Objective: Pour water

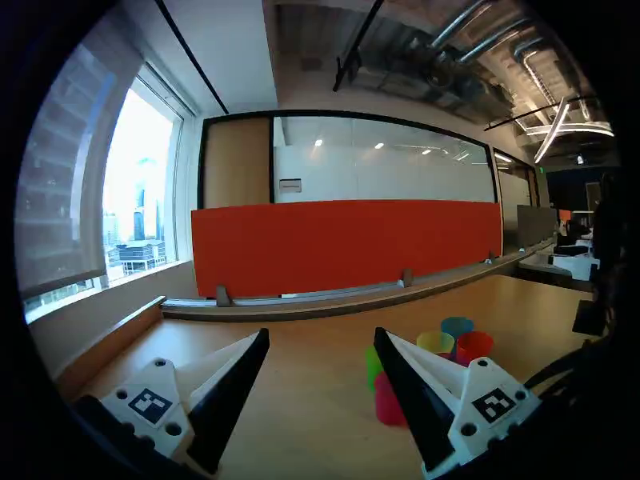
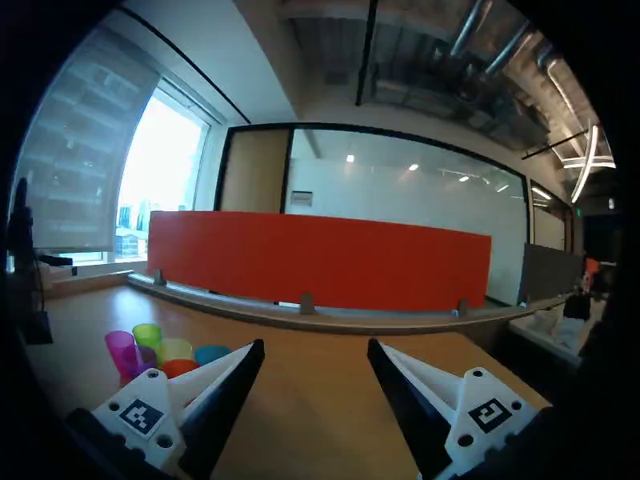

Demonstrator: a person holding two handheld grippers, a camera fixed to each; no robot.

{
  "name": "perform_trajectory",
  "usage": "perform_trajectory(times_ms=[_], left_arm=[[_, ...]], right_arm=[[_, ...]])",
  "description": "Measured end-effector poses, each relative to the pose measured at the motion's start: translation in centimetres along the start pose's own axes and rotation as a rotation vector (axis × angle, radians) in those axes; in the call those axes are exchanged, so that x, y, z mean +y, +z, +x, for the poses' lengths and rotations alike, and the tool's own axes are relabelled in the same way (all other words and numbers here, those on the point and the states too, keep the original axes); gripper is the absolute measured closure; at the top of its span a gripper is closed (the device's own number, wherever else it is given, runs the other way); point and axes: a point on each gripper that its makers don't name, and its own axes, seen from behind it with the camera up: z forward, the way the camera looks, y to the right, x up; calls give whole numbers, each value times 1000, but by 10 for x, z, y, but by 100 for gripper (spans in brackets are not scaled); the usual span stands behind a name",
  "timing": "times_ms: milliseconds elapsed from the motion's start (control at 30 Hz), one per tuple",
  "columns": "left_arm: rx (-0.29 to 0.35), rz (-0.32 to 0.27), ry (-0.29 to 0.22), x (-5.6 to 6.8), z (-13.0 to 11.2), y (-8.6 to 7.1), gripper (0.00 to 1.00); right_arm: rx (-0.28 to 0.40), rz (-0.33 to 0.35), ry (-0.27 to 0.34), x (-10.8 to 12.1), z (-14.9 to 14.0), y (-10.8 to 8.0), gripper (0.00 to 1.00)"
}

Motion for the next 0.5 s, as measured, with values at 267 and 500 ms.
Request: perform_trajectory(times_ms=[267, 500], left_arm=[[-61, -100, 44, 18, -17, 13, 3], [-128, -206, 70, 34, -28, 27, 3]], right_arm=[[-50, 116, -52, -23, 2, 11, 0], [-111, 231, -80, -43, 0, 18, 0]])
